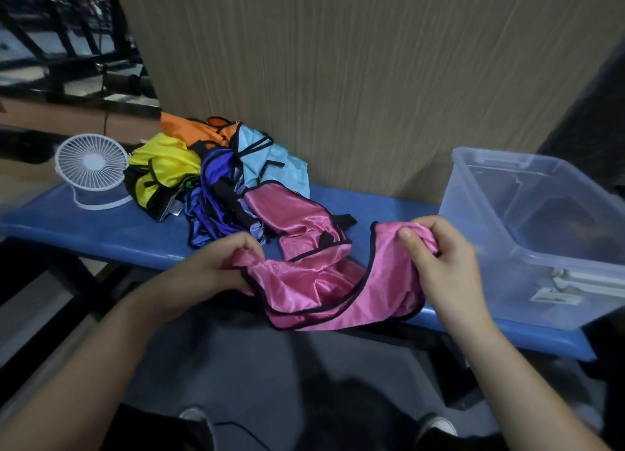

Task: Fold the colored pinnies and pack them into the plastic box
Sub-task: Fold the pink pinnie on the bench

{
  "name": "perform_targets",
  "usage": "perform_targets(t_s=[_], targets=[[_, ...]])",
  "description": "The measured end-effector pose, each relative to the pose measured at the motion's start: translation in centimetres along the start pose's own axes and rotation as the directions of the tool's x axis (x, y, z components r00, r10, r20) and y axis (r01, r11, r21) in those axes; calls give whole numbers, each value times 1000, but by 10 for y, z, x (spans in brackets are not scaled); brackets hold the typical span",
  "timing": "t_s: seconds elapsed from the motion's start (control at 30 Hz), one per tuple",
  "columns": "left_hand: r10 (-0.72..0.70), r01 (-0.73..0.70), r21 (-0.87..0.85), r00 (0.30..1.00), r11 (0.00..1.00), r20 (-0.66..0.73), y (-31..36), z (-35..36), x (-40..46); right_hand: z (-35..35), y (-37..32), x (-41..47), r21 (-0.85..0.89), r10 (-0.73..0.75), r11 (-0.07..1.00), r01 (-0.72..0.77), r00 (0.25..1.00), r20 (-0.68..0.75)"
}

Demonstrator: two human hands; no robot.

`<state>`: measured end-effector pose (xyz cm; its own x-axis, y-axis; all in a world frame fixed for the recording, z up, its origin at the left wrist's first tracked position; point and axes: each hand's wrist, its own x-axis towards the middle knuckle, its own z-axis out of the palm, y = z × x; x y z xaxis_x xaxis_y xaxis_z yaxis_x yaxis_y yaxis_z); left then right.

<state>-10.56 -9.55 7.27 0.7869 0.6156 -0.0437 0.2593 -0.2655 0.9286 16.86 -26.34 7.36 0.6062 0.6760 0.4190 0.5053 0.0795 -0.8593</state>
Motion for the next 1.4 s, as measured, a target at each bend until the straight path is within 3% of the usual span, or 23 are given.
perform_targets(t_s=[0.2,0.33,0.43,0.6,0.73,0.9,1.1,1.2,1.4], targets=[[239,-187,356,965,916,-110,1,9,4,-1,-2,-8,-123,-147,982,142,989,-32],[298,-199,332,912,922,-283,6,16,3,-4,-11,-12,-193,-196,964,182,979,-53],[282,-168,303,880,938,-383,14,24,0,-6,-23,-17,-179,-98,979,93,995,-15],[360,-230,344,851,910,-383,45,36,-12,-18,-47,-24,-207,-45,976,70,991,125],[421,-285,352,810,891,-408,81,43,-30,-33,-71,-42,-111,-95,988,110,986,134],[470,-341,362,800,868,-374,124,50,-59,-52,-113,-54,-111,-160,978,177,976,144],[565,-388,448,730,806,-385,173,49,-97,-81,-176,-76,-295,-239,901,318,932,273],[572,-377,472,722,797,-390,191,48,-114,-91,-197,-83,-376,-357,834,403,915,189],[524,-321,463,739,826,-424,199,38,-115,-99,-206,-79,-442,-430,824,355,899,-81]])
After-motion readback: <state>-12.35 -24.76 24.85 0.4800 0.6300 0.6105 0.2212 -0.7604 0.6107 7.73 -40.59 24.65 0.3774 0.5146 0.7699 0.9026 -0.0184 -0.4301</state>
